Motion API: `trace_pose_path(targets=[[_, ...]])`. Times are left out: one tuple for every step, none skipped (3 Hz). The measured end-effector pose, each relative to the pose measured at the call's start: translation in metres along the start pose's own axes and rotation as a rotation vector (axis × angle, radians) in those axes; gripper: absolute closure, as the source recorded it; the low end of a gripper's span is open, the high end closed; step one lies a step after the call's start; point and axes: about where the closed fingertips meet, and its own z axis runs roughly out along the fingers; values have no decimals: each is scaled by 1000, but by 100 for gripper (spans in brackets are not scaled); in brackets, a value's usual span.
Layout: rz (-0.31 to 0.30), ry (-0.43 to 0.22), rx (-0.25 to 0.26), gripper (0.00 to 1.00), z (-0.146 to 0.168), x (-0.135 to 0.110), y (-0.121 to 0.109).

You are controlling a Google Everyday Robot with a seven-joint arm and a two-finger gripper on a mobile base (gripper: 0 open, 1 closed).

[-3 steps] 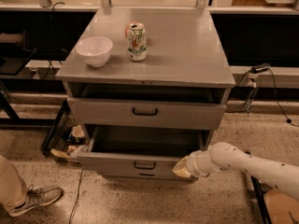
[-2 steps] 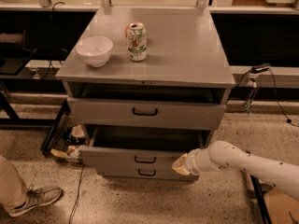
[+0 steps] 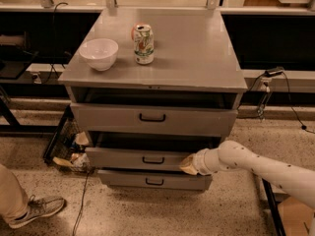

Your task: Close middle drawer

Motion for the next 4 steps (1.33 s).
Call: trace_pose_path(targets=[[-10,-21,17,100,7,-10,-23],[-14,-31,27,100,9,-14,-35],[-14,-73,14,100,5,-17,-47],[-69,-203,-30,100,-49,-13,-21]])
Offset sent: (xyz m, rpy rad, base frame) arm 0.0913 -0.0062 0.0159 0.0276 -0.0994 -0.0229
